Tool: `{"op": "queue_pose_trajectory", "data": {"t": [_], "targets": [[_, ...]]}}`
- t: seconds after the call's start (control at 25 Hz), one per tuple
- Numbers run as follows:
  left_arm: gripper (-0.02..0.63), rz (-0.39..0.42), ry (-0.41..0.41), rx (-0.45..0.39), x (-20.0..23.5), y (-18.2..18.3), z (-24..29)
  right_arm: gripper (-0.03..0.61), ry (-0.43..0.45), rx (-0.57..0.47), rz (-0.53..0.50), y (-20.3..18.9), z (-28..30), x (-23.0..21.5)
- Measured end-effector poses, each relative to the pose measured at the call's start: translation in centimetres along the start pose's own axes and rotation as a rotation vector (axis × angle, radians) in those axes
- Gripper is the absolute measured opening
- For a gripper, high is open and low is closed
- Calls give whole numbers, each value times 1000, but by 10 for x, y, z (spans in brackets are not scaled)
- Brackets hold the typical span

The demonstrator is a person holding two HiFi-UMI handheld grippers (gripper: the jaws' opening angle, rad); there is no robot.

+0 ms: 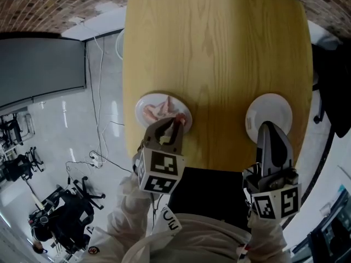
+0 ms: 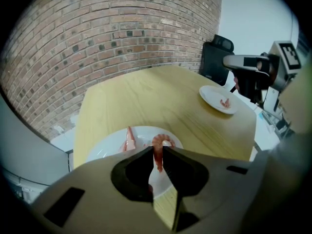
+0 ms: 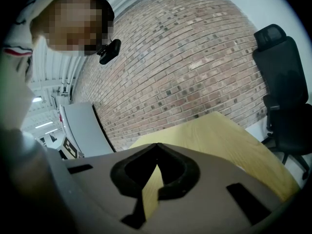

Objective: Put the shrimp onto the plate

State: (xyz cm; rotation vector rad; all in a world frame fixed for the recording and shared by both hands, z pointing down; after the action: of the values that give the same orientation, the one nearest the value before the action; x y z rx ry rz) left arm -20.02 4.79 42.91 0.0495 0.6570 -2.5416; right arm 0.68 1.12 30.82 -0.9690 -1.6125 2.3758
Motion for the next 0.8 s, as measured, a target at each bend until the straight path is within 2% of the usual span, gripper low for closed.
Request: {"op": "queue_pose_trajectory", "data": {"t": [0.28, 0.8], "targets": [[66, 79, -26, -69, -32, 39, -9, 25, -62, -32, 2, 10, -28, -27], [66, 193, -165, -163, -118, 113, 0, 25, -245, -75, 1, 32, -92, -94]]}}
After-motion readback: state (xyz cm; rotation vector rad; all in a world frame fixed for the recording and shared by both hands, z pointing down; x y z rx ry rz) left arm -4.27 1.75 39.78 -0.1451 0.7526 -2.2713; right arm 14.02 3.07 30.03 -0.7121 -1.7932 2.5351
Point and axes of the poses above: the fingertips, and each gripper's own axes: z forward along the fingers, x to its left, y out of its top, the point moved 1 cm from there along -z, backward along the fingers, and after that the axes turned 10 degrees about y, right-handed, at the moved point
